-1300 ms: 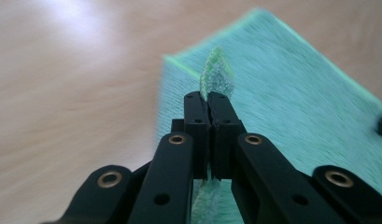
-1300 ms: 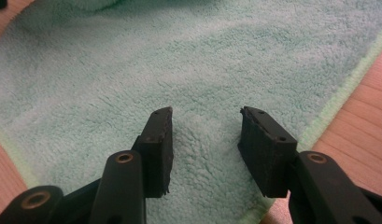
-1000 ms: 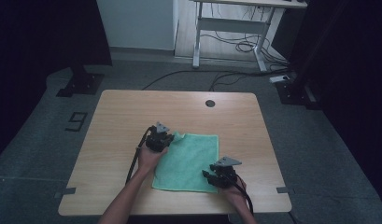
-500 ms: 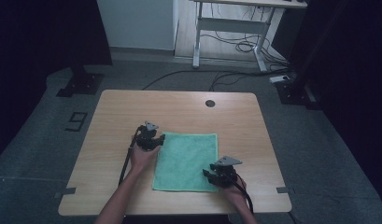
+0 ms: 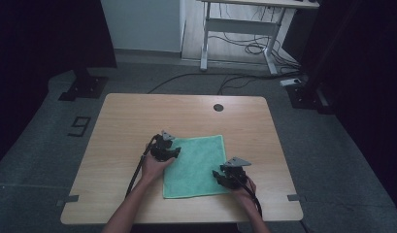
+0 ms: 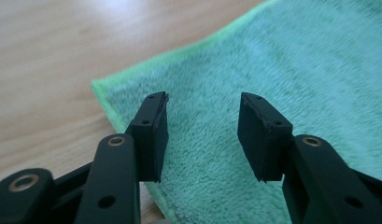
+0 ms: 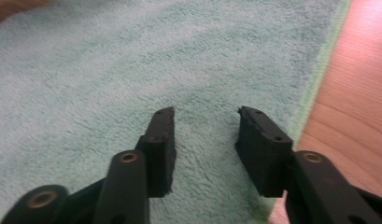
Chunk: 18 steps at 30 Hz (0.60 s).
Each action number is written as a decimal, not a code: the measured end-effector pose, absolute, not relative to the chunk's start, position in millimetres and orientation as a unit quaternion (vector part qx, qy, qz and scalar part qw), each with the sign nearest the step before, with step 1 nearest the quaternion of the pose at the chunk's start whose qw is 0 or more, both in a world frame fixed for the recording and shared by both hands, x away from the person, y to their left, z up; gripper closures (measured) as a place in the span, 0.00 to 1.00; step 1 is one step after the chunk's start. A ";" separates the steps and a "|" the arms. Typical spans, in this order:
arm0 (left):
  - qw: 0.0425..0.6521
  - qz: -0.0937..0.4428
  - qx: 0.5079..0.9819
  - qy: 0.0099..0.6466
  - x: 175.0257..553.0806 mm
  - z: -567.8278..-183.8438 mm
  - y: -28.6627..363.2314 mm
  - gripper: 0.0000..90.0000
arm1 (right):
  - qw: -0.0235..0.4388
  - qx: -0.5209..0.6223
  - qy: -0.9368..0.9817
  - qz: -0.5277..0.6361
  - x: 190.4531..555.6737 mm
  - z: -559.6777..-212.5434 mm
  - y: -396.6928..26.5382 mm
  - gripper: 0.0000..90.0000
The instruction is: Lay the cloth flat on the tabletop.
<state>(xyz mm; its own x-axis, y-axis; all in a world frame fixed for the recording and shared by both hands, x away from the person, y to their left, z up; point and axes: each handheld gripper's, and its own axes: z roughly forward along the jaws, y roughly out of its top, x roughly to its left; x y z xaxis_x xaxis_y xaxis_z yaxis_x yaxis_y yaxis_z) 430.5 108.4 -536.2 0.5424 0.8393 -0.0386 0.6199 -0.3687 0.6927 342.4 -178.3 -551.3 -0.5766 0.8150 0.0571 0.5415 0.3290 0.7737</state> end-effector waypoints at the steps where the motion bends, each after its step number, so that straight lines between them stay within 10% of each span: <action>1: 0.333 0.162 0.813 0.450 431.2 -538.9 108.7 0.60 | 0.175 0.426 0.796 0.393 340.7 -550.2 -180.1 0.60; 13: 0.333 0.168 0.812 0.449 430.3 -541.5 107.6 0.59 | 0.164 0.451 0.789 0.383 301.5 -546.8 -206.2 0.53; 18: 0.330 0.164 0.813 0.450 431.7 -540.6 107.6 0.58 | 0.177 0.447 0.797 0.365 294.1 -547.7 -203.1 0.70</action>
